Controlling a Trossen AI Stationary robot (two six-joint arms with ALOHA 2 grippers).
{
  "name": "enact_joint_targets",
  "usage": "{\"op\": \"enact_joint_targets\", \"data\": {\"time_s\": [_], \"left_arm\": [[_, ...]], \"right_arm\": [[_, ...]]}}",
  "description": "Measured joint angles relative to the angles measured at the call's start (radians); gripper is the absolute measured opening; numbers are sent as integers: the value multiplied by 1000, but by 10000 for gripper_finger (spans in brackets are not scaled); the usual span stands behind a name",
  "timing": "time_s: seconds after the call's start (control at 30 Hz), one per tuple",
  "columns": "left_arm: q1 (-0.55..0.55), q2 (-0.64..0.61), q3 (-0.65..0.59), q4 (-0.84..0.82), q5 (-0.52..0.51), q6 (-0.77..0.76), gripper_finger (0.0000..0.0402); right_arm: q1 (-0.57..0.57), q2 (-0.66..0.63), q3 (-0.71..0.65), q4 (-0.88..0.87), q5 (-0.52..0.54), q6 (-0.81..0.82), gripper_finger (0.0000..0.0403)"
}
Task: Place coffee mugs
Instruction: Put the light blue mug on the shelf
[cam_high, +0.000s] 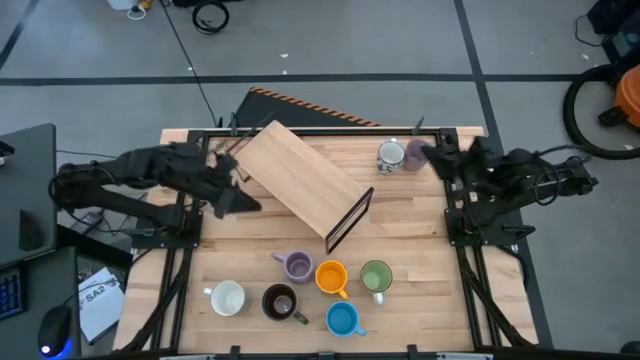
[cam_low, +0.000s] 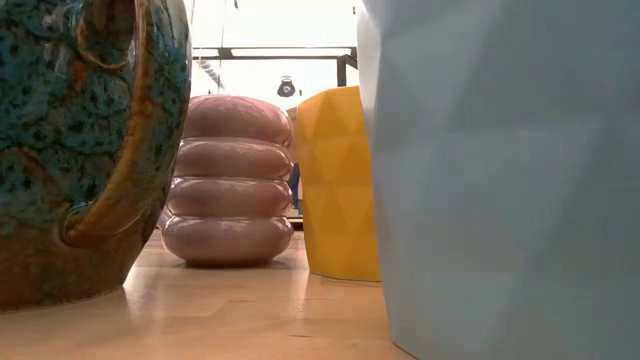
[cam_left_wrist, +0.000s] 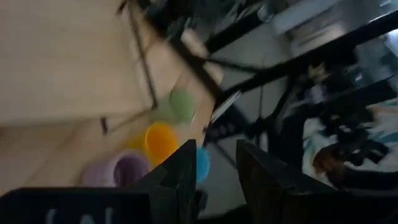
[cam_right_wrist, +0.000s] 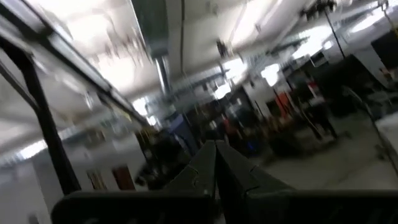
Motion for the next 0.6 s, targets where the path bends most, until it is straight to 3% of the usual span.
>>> {"op": "enact_joint_targets", "data": {"time_s": [0.2, 0.37, 0.47, 0.6], "left_arm": [[-107, 113, 1, -141, 101, -37, 121], [-216, 198, 1, -158, 227, -221, 121], [-306, 237, 1, -161, 234, -353, 121], [-425, 278, 0, -162, 157, -536, 121]], "right_arm": [[0, 130, 162, -296, -5, 7, 16], [0, 195, 237, -376, -97, 42, 16], [0, 217, 247, -382, -181, 52, 16], [0, 238, 247, -391, -178, 52, 16]]}}
